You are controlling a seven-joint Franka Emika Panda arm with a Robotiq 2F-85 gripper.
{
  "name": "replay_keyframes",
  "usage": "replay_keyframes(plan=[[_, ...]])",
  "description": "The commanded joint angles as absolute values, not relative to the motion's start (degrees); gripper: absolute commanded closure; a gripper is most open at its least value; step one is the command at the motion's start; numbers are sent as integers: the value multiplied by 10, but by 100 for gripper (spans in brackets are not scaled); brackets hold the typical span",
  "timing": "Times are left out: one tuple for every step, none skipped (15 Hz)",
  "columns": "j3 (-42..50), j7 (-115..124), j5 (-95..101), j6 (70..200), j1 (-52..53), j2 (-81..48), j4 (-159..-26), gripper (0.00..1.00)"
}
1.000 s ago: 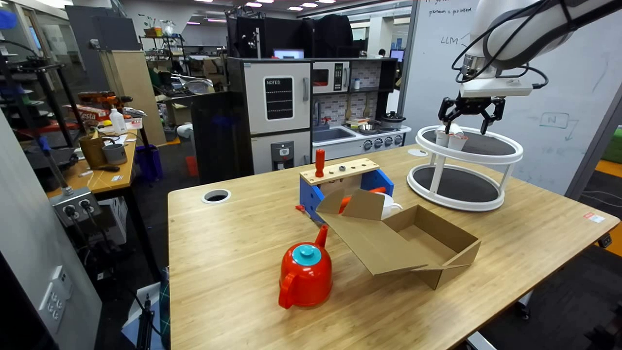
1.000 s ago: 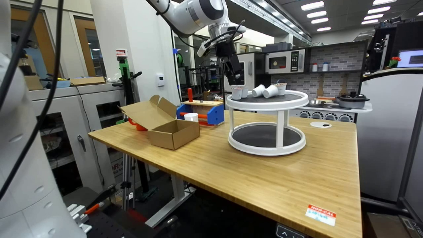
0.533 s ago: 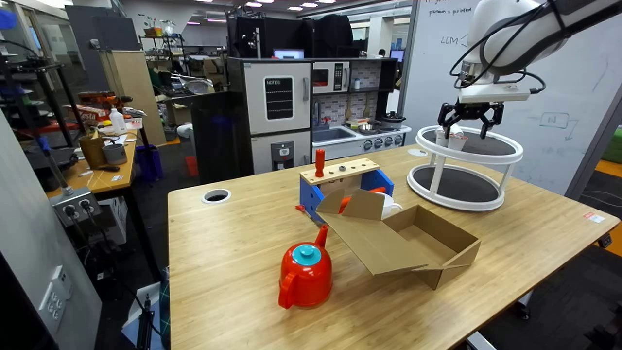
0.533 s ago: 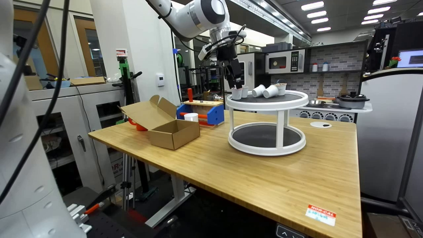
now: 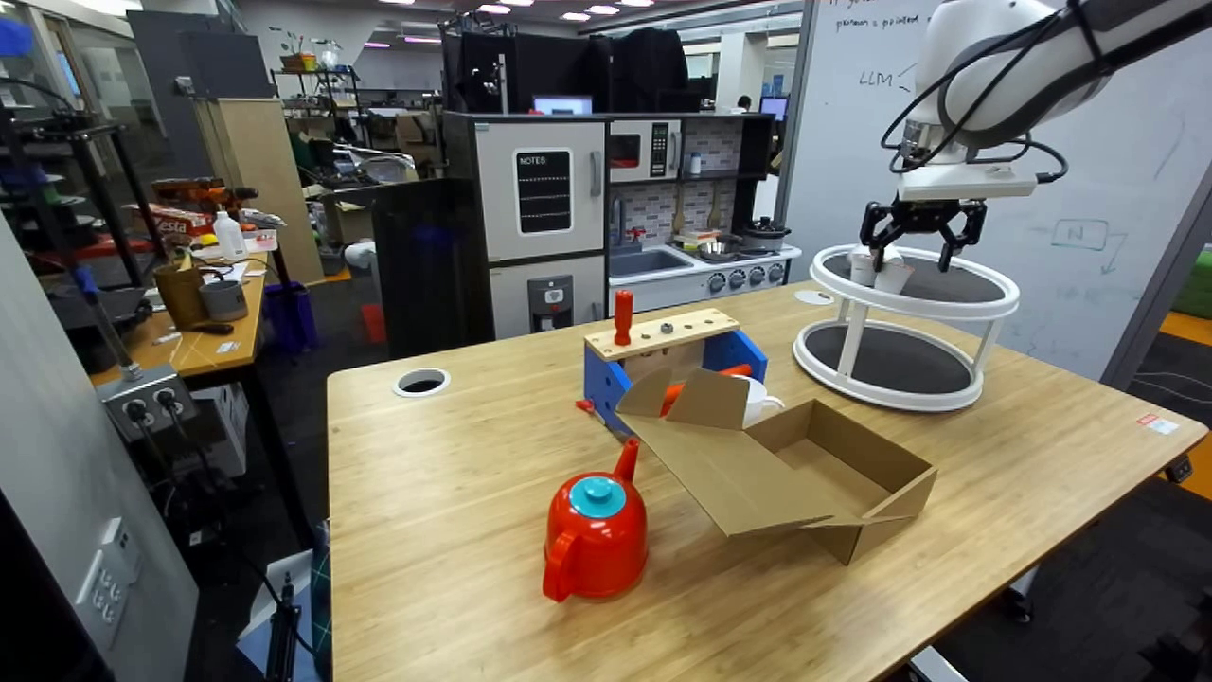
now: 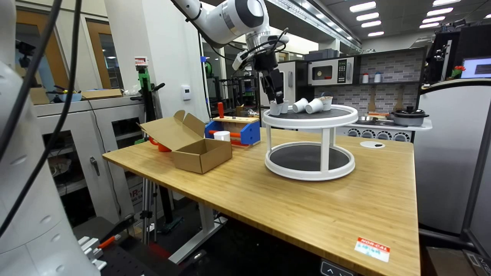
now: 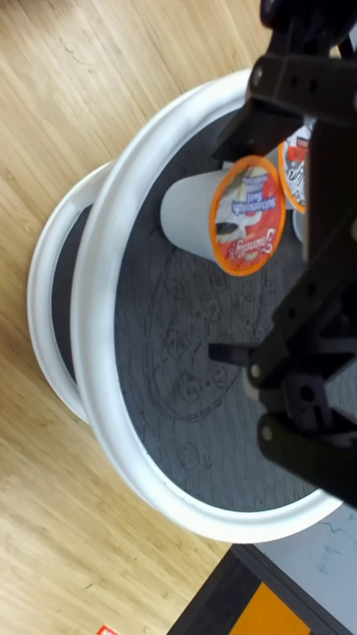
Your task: Put one of the cups on the stand in the box and then put it back on the stand
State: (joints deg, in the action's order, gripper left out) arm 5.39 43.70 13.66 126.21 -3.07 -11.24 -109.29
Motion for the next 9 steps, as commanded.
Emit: replay_keyframes(plan=[[60,432,120,1251,-26,-118,-1082,38],[60,432,119,1250,-26,-118,-1082,45],[59,432,119,1250,-26,-118,-1083,52],[59,432,117,1250,-26,-118,-1083,58],[59,432,116,1249,-26,-117,-1084,66],[60,431,115,1249,-26,-117,-1085,72],[60,432,115,1249,-26,-116,-1085,77],[60,432,114,1249,-26,-116,-1085,81],[60,432,113,1249,-27,-116,-1086,82]])
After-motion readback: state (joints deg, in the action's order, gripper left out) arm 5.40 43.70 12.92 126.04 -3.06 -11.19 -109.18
